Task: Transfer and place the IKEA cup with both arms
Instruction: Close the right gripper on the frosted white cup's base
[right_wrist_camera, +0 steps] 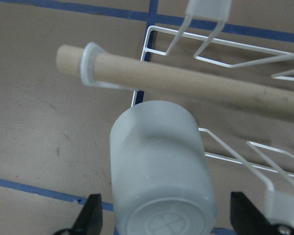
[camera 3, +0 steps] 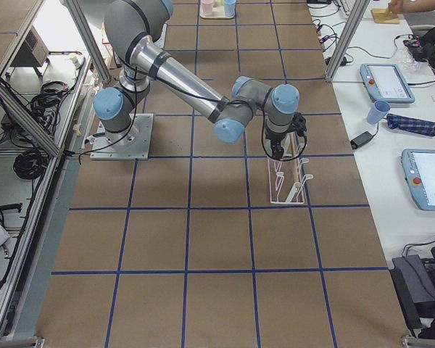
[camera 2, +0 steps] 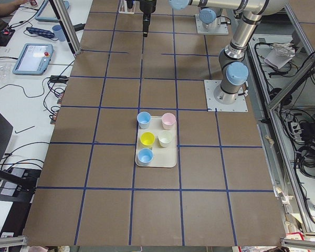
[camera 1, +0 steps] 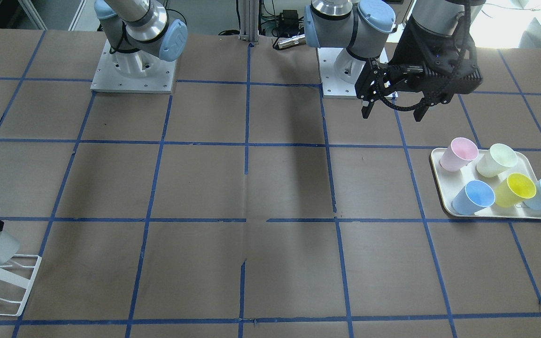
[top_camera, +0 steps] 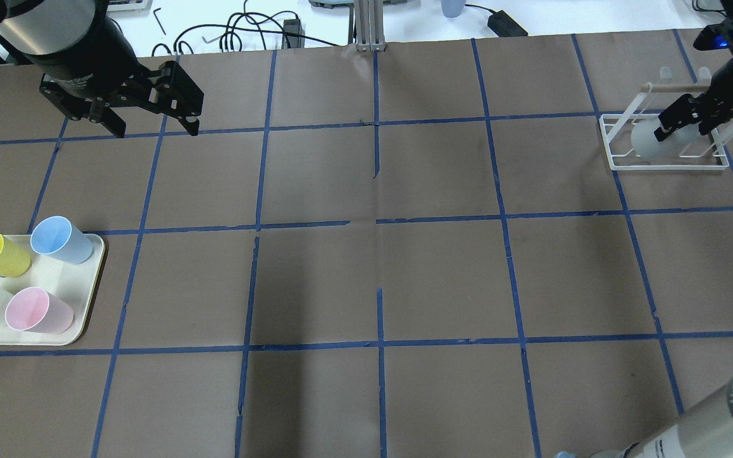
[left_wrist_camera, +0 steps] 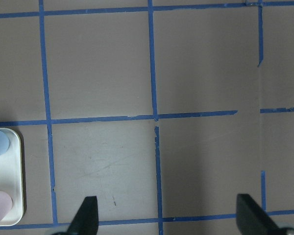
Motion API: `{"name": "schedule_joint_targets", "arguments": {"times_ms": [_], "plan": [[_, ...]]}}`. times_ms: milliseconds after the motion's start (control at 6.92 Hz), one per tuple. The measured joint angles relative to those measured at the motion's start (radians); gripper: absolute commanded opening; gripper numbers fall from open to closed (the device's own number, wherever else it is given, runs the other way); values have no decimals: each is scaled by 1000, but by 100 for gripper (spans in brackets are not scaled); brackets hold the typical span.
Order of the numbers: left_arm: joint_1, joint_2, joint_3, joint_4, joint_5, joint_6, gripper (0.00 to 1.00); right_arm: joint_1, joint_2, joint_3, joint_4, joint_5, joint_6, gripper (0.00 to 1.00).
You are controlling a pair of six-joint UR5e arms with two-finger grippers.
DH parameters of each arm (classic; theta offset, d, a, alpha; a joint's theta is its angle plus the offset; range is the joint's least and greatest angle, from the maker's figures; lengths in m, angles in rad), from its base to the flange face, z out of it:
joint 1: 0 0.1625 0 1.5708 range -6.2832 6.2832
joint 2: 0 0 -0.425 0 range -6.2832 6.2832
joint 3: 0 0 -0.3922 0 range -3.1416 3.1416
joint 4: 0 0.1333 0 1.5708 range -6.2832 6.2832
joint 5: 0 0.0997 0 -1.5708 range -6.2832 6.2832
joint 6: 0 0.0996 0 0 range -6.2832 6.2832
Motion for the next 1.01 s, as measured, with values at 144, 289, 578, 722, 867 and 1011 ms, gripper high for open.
{"name": "schedule_joint_targets", "arguments": {"times_ms": [144, 289, 578, 722, 867, 1011], "plan": [[0, 0, 0, 0, 0, 0, 100, 1, 0, -1, 0, 1, 1, 68], [0, 0, 0, 0, 0, 0, 100, 2, -1, -1, 0, 1, 3, 66], [0, 0, -1, 0, 0, 0, 100, 5, -2, -2, 0, 1, 5, 60], [0, 0, -1, 0, 0, 0, 100, 5, -3, -3, 1, 1, 5, 52], [0, 0, -1, 0, 0, 0, 100, 5, -4, -6, 5, 0, 5, 46], [0, 0, -1, 0, 0, 0, 100, 5, -6, -10, 10, -2, 5, 46]]}}
